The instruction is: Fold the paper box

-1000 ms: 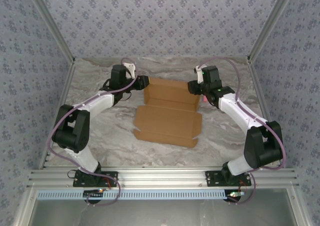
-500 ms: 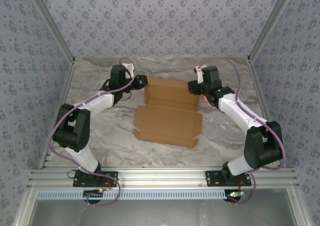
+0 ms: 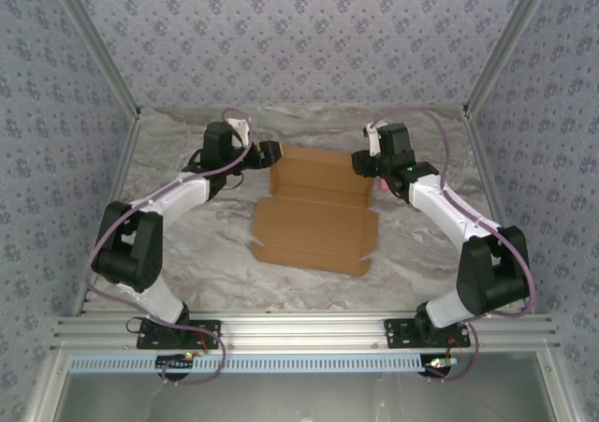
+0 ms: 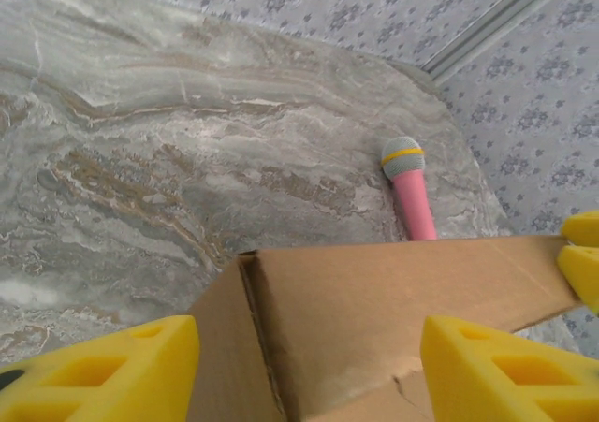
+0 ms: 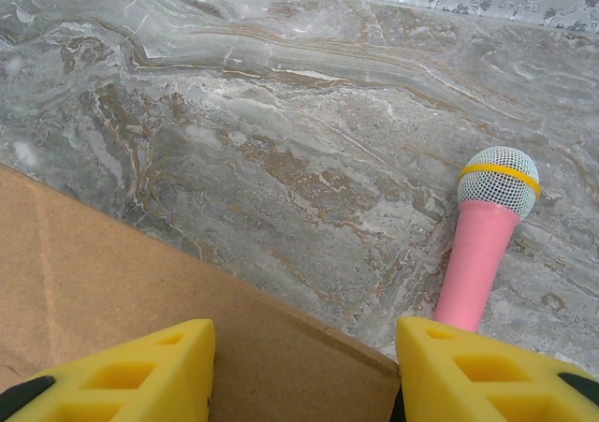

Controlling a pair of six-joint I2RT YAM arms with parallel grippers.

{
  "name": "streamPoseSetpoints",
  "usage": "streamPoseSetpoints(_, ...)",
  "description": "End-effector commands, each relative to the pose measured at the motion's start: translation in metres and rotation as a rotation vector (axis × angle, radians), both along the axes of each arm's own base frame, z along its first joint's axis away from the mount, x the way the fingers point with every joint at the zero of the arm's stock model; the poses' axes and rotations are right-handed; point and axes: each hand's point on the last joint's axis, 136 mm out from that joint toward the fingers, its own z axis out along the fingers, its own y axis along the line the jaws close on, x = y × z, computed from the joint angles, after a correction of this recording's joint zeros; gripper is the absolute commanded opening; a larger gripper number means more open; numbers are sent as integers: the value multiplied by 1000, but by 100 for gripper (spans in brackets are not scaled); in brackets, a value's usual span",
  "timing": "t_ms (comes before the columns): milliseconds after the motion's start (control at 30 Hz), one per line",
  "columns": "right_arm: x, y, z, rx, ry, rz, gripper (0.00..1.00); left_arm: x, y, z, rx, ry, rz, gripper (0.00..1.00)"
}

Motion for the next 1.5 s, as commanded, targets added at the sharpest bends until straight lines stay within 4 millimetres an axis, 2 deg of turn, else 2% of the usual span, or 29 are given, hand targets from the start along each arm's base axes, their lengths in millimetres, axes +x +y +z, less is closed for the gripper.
streamPoseSetpoints(0, -21, -1, -33, -54, 123, 28, 53, -10, 3, 15, 20, -120, -21, 67)
streamPoseSetpoints(267, -19, 1, -31, -53, 119, 33, 52, -25, 0, -35, 147, -200, -89, 66)
streamPoseSetpoints(333, -19, 1, -31, -52, 121, 34, 52, -23, 0, -46, 175, -211, -90, 65)
streamPoseSetpoints(533, -19, 1, -31, -57, 122, 35, 52, -9, -3, -64, 216, -231, -78, 58)
streamPoseSetpoints(733, -17, 2, -30, -57, 124, 36, 52, -1, -8, -66, 227, -284, -80, 44)
streamPoseSetpoints(1267, -14, 6, -31, -61, 130, 43, 52, 9, -16, -64, 261, -369, -81, 20)
streamPoseSetpoints(1467, -10, 6, -22, -59, 114, 38, 54, 9, -17, -60, 268, -360, -82, 6)
